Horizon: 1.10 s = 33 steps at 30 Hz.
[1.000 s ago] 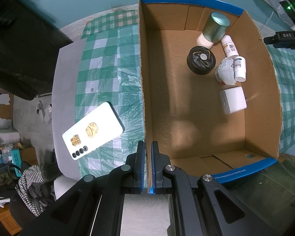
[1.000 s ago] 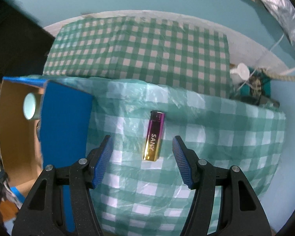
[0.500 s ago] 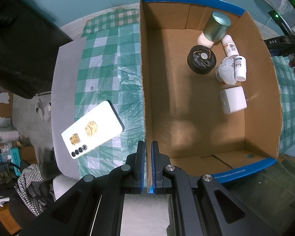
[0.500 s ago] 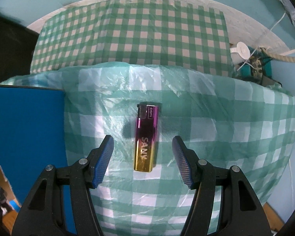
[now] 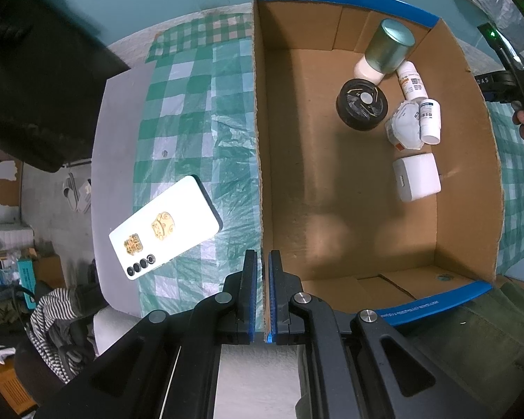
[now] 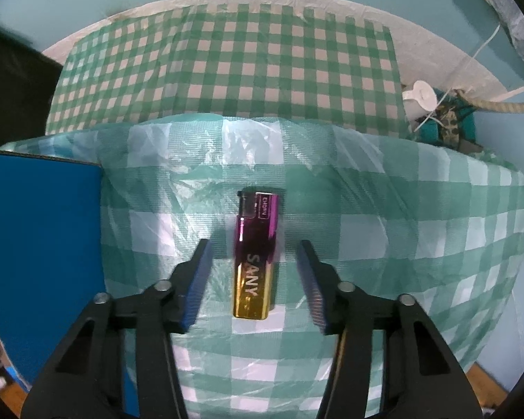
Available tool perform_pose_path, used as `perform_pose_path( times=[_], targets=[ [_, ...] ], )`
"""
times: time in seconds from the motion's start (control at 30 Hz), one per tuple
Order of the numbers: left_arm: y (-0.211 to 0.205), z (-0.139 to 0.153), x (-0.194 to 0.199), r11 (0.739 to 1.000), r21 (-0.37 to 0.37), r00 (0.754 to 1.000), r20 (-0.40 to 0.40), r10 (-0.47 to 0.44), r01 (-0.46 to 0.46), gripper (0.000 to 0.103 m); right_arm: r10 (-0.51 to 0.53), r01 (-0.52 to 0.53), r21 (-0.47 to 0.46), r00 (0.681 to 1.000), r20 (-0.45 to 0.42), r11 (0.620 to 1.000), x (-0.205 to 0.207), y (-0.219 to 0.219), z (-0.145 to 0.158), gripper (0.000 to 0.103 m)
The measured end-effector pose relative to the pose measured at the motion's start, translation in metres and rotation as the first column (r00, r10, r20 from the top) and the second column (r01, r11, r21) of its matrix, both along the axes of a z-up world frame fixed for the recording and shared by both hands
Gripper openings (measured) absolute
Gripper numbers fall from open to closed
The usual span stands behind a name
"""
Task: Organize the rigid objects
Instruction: 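Move the right tool to the pink-gold SANY lighter and grasp it, then carry the lighter into the cardboard box and open the right tool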
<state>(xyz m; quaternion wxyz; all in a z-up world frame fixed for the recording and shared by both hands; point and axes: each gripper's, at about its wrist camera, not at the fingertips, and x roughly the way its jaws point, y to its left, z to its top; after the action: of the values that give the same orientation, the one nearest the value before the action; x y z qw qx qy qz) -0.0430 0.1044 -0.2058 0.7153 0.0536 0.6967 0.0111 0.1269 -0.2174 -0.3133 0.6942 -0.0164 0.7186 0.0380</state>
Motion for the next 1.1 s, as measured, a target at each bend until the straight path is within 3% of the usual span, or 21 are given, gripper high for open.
perform_pose_path(
  times=[0.2,0.6,1.1],
  targets=[
    [0.001,0.000,0.000,1.000,-0.006,1.000,0.002,0.003,-0.003,0.005,0.023,-0.022,-0.037,1.000,0.014,0.999,-0.003,-0.002,0.001,0.023],
    [0.002,0.001,-0.001,1.000,-0.006,1.000,0.002,0.002,-0.002,0.005,0.076,-0.076,0.004,0.997,0.008,0.997,-0.019,-0.005,0.008,0.022],
    [0.000,-0.001,0.001,1.000,-0.006,1.000,0.001,-0.011,0.011,0.005,0.157,-0.158,0.045,0.987,0.030,0.986,-0.042,0.006,0.049,0.022]
  ],
)
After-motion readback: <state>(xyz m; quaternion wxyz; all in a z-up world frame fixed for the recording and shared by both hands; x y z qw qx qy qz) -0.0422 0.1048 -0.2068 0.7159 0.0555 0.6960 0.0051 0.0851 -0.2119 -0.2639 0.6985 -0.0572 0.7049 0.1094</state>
